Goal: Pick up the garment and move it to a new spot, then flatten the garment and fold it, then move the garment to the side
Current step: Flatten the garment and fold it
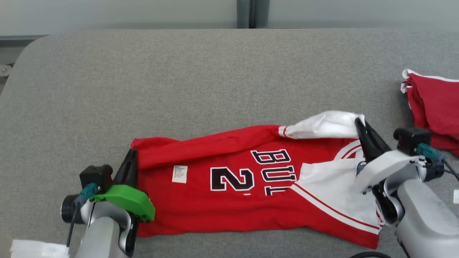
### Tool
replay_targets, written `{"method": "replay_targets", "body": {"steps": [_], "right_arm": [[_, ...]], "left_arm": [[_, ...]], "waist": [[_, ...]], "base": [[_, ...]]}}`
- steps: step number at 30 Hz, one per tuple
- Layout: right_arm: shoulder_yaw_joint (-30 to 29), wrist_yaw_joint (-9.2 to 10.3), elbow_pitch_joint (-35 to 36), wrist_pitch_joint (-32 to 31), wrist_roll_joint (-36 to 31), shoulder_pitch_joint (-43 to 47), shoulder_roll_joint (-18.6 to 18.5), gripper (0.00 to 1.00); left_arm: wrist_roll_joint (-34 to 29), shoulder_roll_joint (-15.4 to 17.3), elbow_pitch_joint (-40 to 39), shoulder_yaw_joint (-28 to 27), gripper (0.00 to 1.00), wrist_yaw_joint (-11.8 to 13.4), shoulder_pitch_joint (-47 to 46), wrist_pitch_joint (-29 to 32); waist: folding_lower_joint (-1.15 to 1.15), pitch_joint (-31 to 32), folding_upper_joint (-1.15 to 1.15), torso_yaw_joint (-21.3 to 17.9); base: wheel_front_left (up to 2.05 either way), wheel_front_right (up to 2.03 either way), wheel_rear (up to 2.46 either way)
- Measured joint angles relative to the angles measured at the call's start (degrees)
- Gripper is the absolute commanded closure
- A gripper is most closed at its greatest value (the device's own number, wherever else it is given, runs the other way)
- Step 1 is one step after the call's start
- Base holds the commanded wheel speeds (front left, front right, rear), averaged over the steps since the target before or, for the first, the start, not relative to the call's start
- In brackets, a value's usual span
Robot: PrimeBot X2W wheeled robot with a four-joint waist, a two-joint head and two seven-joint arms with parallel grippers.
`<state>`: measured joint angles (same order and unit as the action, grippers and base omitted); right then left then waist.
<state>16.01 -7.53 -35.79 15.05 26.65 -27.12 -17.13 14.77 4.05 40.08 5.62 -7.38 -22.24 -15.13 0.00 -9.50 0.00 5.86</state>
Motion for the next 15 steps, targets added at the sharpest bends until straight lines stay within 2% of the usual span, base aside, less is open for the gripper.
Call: {"method": "replay_targets", "body": {"steps": [7, 15], "right_arm": [[-1.24, 0.0, 1.79, 0.0, 0.48, 10.04, 2.13, 1.0], [-3.61, -0.01, 0.97, 0.0, 0.29, 14.17, 3.64, 1.0]], "left_arm": [[0.82, -0.19, -1.86, -0.96, 1.0, 0.0, 7.57, 0.0], [2.0, -0.88, -1.86, -3.52, 1.0, 0.0, 12.25, 0.0]], "waist": [[0.0, 3.03, 0.0, -1.31], [0.0, 4.95, 0.0, -1.79]], "base": [[0.0, 0.0, 0.0], [0.0, 0.0, 0.0]]}}
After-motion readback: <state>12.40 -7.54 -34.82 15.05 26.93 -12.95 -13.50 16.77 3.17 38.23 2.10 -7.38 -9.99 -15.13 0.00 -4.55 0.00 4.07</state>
